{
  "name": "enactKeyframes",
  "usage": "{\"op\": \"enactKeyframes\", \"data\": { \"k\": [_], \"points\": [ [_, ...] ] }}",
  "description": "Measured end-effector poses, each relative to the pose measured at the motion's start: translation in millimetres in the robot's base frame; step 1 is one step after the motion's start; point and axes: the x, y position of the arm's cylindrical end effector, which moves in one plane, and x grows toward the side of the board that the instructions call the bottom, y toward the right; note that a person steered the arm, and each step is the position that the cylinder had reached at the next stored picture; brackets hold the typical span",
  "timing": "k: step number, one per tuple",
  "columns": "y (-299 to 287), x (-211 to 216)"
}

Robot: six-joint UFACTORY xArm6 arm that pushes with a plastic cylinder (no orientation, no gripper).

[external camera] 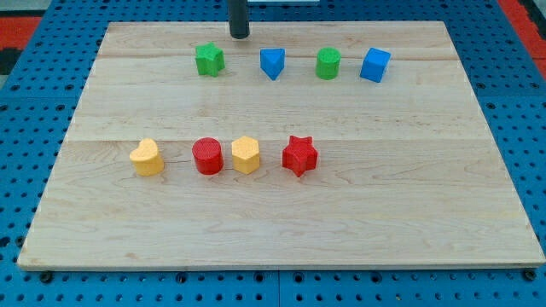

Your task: Slide blue triangle closer to the green circle

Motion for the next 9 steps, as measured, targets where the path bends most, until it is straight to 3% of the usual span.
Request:
{"op": "enactKeyframes", "data": {
  "k": [3, 4, 6, 8, 9],
  "points": [
    [54.4, 54.9],
    [56.1, 102.3],
    [36.0, 145.0],
    [169.2, 150.5],
    [162.1, 187.7]
  ]
}}
